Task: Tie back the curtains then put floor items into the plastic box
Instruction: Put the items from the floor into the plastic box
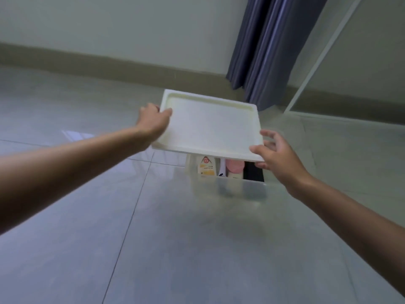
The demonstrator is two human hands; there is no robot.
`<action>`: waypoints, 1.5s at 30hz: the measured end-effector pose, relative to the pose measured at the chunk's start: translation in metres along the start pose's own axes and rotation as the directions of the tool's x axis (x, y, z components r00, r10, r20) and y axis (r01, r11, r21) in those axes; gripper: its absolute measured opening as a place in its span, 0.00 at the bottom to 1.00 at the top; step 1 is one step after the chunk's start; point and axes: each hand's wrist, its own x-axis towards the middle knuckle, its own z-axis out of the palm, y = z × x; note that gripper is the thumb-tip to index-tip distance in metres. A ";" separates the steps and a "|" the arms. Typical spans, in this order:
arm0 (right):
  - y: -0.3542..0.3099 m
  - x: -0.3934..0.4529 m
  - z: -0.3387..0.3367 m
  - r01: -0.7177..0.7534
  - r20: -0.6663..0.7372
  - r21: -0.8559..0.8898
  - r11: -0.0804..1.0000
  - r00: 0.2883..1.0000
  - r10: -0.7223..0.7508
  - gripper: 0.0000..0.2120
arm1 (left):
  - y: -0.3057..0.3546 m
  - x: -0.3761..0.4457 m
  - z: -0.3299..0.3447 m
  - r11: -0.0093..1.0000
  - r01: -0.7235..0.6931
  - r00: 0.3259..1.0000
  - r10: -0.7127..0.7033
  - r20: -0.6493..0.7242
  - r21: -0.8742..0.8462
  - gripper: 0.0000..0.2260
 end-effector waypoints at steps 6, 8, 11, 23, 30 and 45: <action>0.035 -0.013 -0.044 -0.093 -0.112 -0.097 0.991 0.990 0.082 0.34 | 0.021 -0.011 0.051 0.992 -0.090 0.985 0.076 0.154 0.083 0.20; 0.042 -0.014 -0.052 -0.118 -0.118 -0.122 0.985 0.988 0.103 0.36 | 0.022 -0.020 0.061 0.977 -0.104 0.983 0.073 0.169 0.184 0.19; 0.050 -0.017 -0.060 -0.158 -0.110 -0.168 0.973 0.984 0.141 0.36 | 0.020 -0.034 0.075 0.950 -0.130 0.982 0.085 0.166 0.284 0.15; 0.056 -0.025 -0.054 -0.122 -0.072 -0.423 0.898 0.992 0.101 0.33 | 0.006 -0.037 0.069 0.895 -0.228 0.956 0.131 0.263 0.383 0.09; 0.062 -0.026 -0.047 -0.028 -0.028 -0.548 0.836 1.000 0.015 0.23 | 0.003 -0.039 0.070 0.851 -0.280 0.950 0.178 0.257 0.445 0.09; 0.087 -0.008 -0.040 0.271 0.223 -0.883 0.383 0.961 -0.166 0.38 | -0.017 -0.073 0.062 0.834 -0.488 0.813 0.325 0.484 0.259 0.42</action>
